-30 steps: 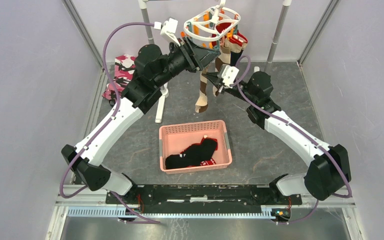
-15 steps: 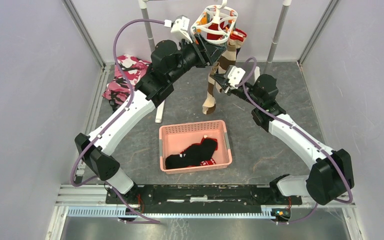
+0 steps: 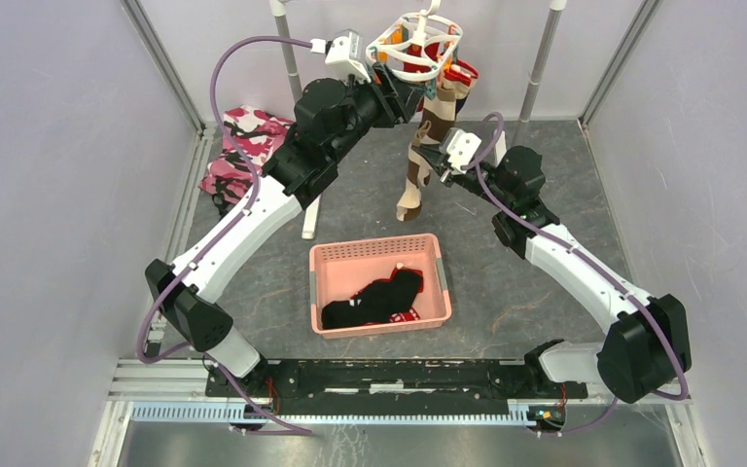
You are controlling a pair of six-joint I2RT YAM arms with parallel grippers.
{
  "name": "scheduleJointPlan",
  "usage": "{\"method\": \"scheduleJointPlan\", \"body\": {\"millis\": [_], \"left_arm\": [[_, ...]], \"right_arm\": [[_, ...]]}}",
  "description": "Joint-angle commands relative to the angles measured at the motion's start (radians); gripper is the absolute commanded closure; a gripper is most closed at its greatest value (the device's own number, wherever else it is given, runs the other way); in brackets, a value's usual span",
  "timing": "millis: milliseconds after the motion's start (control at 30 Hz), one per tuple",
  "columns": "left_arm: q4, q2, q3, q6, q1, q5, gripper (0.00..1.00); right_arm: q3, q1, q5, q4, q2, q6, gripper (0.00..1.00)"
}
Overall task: Clip the socks to the hanger
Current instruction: Adjust the hanger on the clothesline.
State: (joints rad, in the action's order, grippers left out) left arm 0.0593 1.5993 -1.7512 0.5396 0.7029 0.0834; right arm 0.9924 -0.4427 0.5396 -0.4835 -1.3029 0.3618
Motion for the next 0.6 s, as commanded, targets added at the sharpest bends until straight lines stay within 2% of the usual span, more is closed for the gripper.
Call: {"method": "scheduleJointPlan", "body": {"millis": [0,233,400,567], "left_arm": [[-0.015,-0.056,0.004,-0.077,0.0,0.072,0.4],[-0.01,-0.124,0.064,-0.105,-0.003,0.106,0.4],[0.001,-0.236,0.159,-0.093,-0.003,0.105,0.37],[0.028,-0.341,0.222,-0.062,-0.003,0.048,0.37]], "right_arm": [[-0.006,0.007,-0.015,-0.021,0.034,-0.015,1.0],[-0.009,0.01,-0.001,-0.028,0.039,-0.029,1.0],[-0.012,0.01,0.018,-0.058,0.033,-0.057,1.0],[-0.015,0.007,0.039,-0.1,0.021,-0.095,1.0]]}}
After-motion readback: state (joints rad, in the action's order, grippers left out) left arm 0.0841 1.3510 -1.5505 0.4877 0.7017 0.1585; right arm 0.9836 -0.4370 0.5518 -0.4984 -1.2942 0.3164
